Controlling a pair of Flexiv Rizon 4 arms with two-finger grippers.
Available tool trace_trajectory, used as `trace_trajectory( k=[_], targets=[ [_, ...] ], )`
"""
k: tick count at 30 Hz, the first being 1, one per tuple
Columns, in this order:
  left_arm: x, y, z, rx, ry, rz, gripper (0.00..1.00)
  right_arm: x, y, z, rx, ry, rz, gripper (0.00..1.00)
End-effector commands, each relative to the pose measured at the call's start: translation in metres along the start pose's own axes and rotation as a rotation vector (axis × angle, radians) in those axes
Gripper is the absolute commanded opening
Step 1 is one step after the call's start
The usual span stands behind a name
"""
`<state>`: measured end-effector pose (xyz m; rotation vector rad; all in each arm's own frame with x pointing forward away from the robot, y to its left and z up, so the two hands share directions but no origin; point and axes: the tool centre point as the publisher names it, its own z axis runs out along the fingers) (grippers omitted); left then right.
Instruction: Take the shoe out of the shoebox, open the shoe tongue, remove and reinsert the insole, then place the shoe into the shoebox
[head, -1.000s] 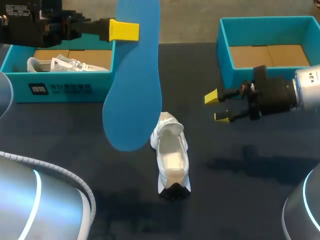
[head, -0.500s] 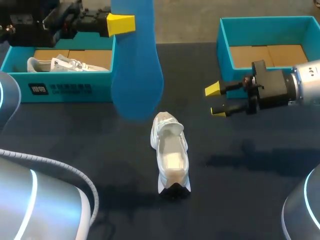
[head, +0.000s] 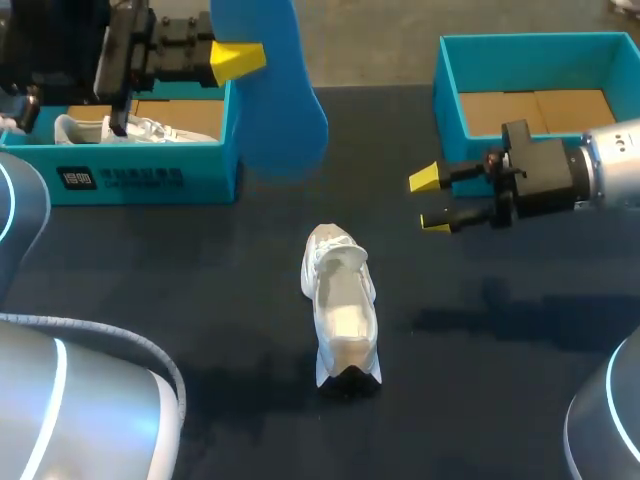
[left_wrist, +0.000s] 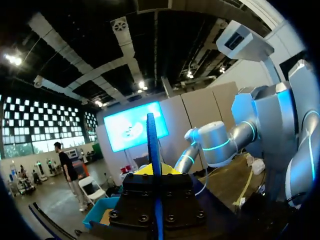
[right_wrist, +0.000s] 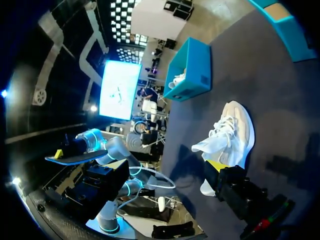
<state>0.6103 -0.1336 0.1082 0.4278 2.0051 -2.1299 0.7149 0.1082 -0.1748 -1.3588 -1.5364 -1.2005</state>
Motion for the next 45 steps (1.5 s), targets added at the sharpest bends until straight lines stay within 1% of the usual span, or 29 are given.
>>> trace_trajectory(
  k=[1,14,15,16,17,18,19,20,21,22,23,24,25,27,28,30,34,36,45],
  targets=[
    [0.003,0.019,0.000,-0.138,0.007,0.483,0.00,0.000,0.000,0.001,0.000,-0.002,0.001,1.00],
    [0.003,0.019,0.000,-0.138,0.007,0.483,0.00,0.000,0.000,0.001,0.000,-0.002,0.001,1.00],
    [0.002,0.022,-0.002,-0.159,-0.007,0.535,0.00,0.000,0.000,0.001,0.000,-0.002,0.001,1.00],
    [-0.001,0.024,-0.004,-0.152,-0.019,0.610,0.00,0.000,0.000,0.001,0.000,-0.002,0.001,1.00],
    [-0.005,0.028,-0.007,-0.108,-0.036,0.643,0.00,0.000,0.000,0.001,0.000,-0.002,0.001,1.00],
    [-0.009,0.032,-0.010,-0.091,-0.068,0.705,0.00,0.000,0.000,0.001,0.000,-0.002,0.001,1.00],
    [-0.009,0.037,-0.011,-0.096,-0.057,0.819,0.00,0.000,0.000,0.001,0.000,-0.002,0.001,1.00],
    [-0.011,0.043,-0.012,-0.086,-0.067,0.857,0.00,0.000,0.000,0.001,0.000,-0.002,0.001,1.00],
    [-0.012,0.050,-0.013,-0.069,-0.053,0.903,0.00,0.000,0.000,0.001,0.000,-0.002,0.001,1.00],
    [-0.012,0.057,-0.012,-0.101,-0.025,0.986,0.00,0.000,0.000,0.001,0.000,-0.002,0.001,1.00],
    [-0.012,0.064,-0.010,-0.105,-0.003,1.000,0.00,0.000,0.000,0.001,0.000,-0.002,0.001,1.00],
    [-0.014,0.069,-0.009,-0.082,0.006,1.016,0.00,0.000,0.000,0.001,0.000,-0.002,0.001,1.00],
    [-0.016,0.075,-0.008,-0.086,0.025,1.056,0.00,0.000,0.000,0.001,0.000,-0.002,0.001,1.00],
    [-0.020,0.084,-0.006,-0.050,0.049,1.092,0.00,0.000,0.000,0.001,0.000,-0.002,0.001,1.00],
    [-0.023,0.088,-0.006,-0.043,0.064,1.107,0.00,0.000,0.000,0.001,0.000,-0.002,0.001,1.00],
    [-0.027,0.096,-0.003,-0.056,0.089,1.176,0.00,0.000,0.000,0.001,0.000,-0.002,0.001,1.00],
    [-0.034,0.106,-0.003,-0.049,0.109,1.267,0.00,0.000,0.000,0.001,0.000,-0.002,0.001,1.00],
    [-0.033,0.112,-0.005,-0.086,0.155,1.357,0.00,0.000,0.000,0.001,0.000,-0.002,0.001,1.00],
    [-0.033,0.112,-0.005,-0.086,0.155,1.357,0.00,0.000,0.000,0.001,0.000,-0.002,0.001,1.00]
  ],
)
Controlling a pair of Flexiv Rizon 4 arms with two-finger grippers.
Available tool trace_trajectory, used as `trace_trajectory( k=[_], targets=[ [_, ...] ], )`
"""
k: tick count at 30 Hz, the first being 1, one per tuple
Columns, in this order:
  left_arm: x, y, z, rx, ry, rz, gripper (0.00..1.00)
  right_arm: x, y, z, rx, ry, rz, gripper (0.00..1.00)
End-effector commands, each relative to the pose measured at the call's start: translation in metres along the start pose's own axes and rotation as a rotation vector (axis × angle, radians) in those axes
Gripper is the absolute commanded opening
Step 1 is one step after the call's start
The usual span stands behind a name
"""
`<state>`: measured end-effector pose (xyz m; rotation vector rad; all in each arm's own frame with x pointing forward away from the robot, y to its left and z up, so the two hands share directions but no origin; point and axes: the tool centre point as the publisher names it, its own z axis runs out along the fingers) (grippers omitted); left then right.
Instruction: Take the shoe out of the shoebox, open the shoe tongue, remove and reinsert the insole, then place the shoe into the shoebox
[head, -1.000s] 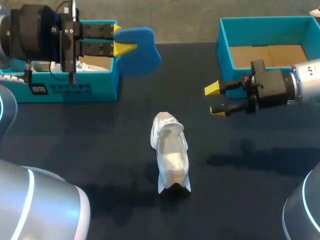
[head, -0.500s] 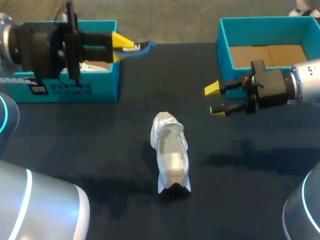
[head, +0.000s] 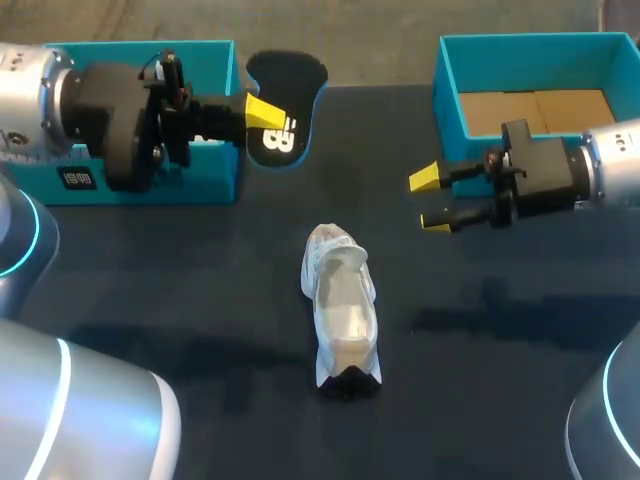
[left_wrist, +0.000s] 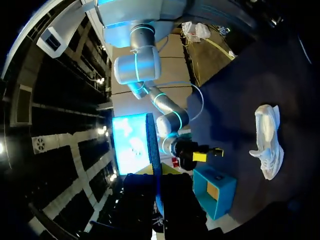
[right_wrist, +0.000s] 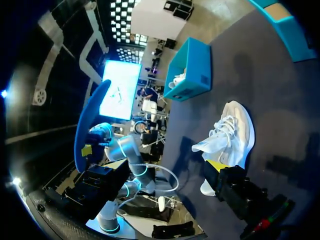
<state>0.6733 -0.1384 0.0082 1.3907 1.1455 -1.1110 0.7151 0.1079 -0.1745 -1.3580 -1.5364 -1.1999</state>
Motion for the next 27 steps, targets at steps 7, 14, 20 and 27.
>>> trace_trajectory(
  k=[7,14,20,27],
  targets=[
    [-0.005,0.006,-0.001,0.029,0.013,-0.001,0.00,0.000,0.000,0.002,-0.001,-0.002,0.001,1.00],
    [0.042,0.015,0.010,-0.047,0.145,0.227,0.00,0.000,0.000,0.002,-0.001,-0.002,0.001,1.00],
    [0.074,0.025,0.013,-0.048,0.073,0.268,0.00,0.000,0.000,0.002,-0.001,-0.002,0.001,1.00],
    [0.100,0.032,0.021,-0.030,0.072,0.307,0.00,0.000,0.000,0.002,-0.001,-0.002,0.001,1.00]
  ],
)
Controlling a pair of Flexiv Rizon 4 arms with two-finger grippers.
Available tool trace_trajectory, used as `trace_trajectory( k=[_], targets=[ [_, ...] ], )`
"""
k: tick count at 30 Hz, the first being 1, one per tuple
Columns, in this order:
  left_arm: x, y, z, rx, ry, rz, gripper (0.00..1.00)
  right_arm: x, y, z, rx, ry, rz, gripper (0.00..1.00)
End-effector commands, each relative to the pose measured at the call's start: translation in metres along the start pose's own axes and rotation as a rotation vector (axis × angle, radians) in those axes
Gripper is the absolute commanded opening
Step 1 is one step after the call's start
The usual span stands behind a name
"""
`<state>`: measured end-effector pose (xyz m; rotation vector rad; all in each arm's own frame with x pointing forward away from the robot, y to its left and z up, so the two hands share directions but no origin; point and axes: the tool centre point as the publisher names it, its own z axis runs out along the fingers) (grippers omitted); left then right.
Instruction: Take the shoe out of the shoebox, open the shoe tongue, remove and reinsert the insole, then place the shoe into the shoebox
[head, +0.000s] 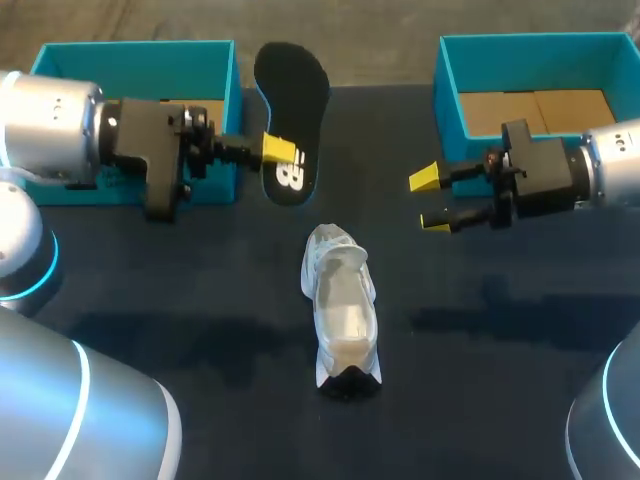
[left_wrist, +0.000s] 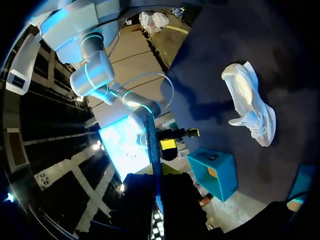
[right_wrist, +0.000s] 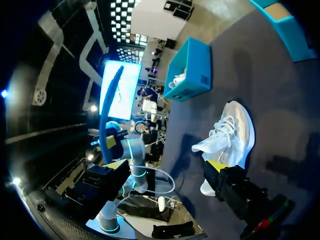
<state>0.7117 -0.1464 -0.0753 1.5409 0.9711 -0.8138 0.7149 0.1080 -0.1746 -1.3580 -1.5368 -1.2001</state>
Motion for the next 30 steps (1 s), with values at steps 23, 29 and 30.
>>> trace_trajectory(
  k=[23,29,30],
  targets=[
    [0.048,-0.011,0.033,-0.020,-0.033,0.068,0.00,0.000,0.000,0.001,-0.001,-0.002,0.001,1.00],
    [0.064,-0.010,0.040,-0.035,-0.074,0.078,0.00,0.000,0.000,0.001,-0.001,-0.002,0.001,1.00],
    [0.066,-0.009,0.042,-0.036,-0.074,0.077,0.00,0.000,0.000,0.001,-0.001,-0.002,0.001,1.00]
  ],
)
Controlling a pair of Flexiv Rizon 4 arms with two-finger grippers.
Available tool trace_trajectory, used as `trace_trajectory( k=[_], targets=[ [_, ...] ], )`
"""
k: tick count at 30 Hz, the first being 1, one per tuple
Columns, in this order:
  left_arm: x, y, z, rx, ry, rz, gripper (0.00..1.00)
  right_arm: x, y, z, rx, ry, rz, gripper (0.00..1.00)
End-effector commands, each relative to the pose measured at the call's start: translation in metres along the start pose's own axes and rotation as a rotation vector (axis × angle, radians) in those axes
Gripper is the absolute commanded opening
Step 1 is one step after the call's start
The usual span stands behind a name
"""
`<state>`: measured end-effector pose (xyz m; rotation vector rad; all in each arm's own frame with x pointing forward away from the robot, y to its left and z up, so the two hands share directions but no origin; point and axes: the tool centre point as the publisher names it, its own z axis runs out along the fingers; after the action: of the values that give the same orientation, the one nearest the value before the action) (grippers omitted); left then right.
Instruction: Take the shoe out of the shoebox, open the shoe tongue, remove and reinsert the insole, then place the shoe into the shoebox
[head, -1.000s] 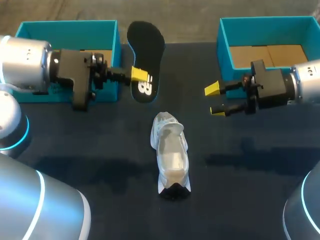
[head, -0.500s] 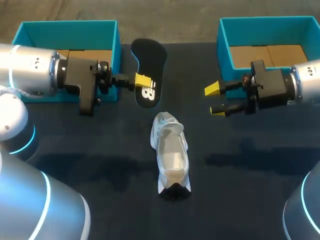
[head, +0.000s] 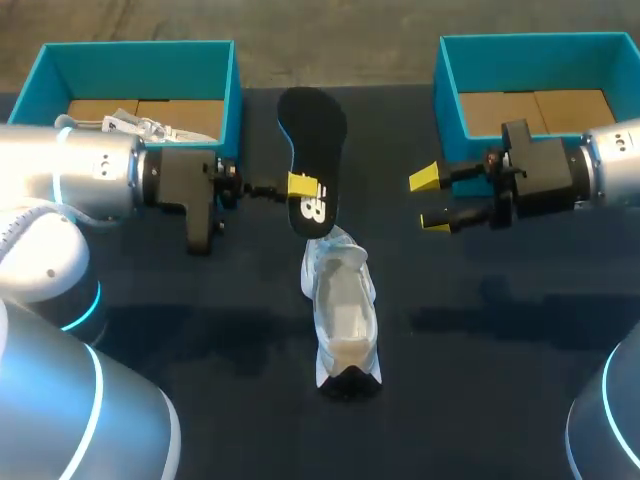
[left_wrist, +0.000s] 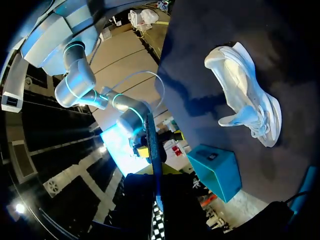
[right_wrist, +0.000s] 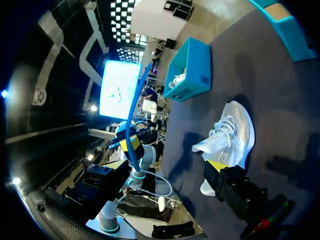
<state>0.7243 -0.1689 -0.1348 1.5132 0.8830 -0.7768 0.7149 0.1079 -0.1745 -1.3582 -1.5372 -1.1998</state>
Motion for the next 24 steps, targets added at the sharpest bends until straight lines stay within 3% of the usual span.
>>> trace_trajectory(
  k=[1,15,24],
  targets=[
    [0.013,0.002,0.009,-0.003,-0.030,0.000,0.00,0.000,0.000,0.002,-0.001,-0.001,0.001,1.00],
    [0.020,-0.001,0.015,-0.007,-0.061,-0.009,0.00,0.000,0.000,0.002,-0.001,-0.001,0.001,1.00],
    [0.020,-0.001,0.015,-0.007,-0.061,-0.009,0.00,0.014,0.026,0.017,-0.030,0.036,0.046,1.00]
  ],
)
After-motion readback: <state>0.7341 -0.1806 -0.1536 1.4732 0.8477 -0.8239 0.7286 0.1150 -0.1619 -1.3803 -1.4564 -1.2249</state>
